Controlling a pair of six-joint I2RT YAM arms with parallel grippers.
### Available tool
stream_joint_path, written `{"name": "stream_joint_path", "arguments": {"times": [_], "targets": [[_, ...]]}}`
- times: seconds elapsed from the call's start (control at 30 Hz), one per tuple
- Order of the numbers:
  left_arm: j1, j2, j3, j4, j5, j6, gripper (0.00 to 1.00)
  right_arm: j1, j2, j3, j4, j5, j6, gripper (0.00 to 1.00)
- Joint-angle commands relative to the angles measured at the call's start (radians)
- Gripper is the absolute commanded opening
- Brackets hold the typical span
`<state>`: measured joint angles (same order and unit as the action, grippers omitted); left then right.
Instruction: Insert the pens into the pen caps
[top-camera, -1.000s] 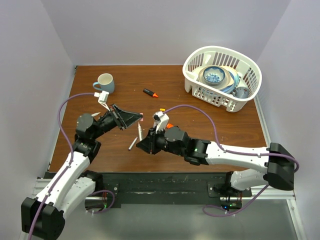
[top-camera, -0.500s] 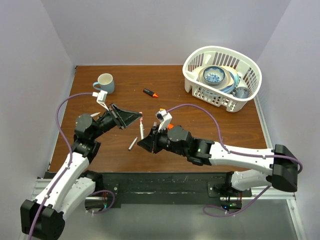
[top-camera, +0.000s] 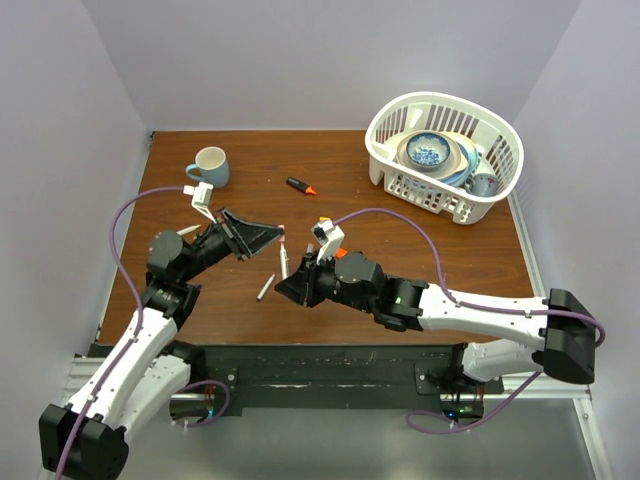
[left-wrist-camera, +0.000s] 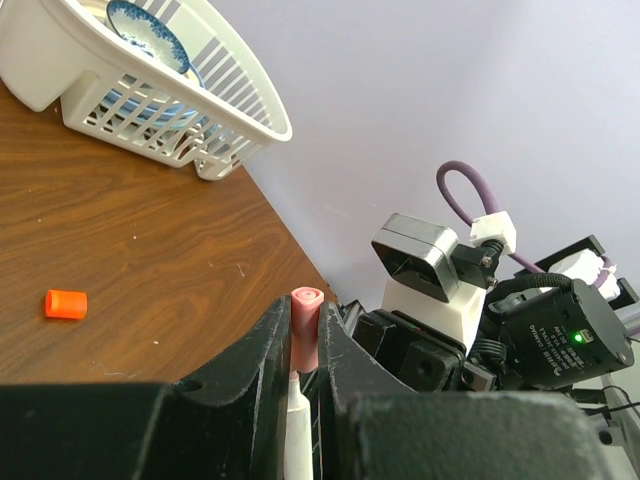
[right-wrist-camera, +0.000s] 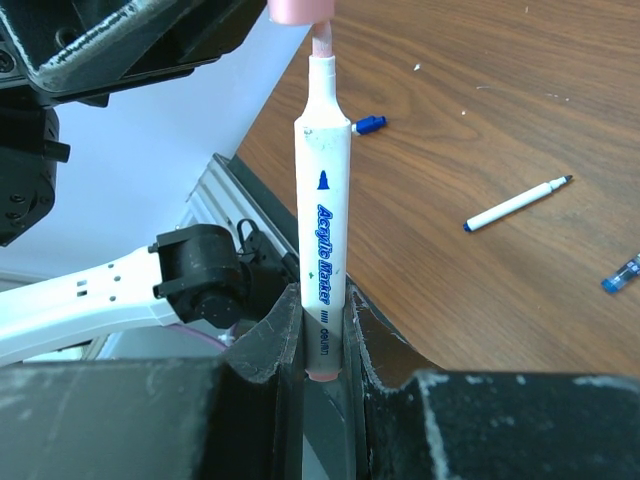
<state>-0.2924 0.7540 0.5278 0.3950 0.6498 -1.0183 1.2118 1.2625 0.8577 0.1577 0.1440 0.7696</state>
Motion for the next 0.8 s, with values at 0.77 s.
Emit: {"name": "stream_joint_path", "arguments": {"times": [0.77], "targets": [[-0.039, -0.051, -0.063, -0.173, -0.026, 0.126, 0.00, 0.005, -0.005, 0.142, -0.159, 0.297, -0.105, 0.00]]}}
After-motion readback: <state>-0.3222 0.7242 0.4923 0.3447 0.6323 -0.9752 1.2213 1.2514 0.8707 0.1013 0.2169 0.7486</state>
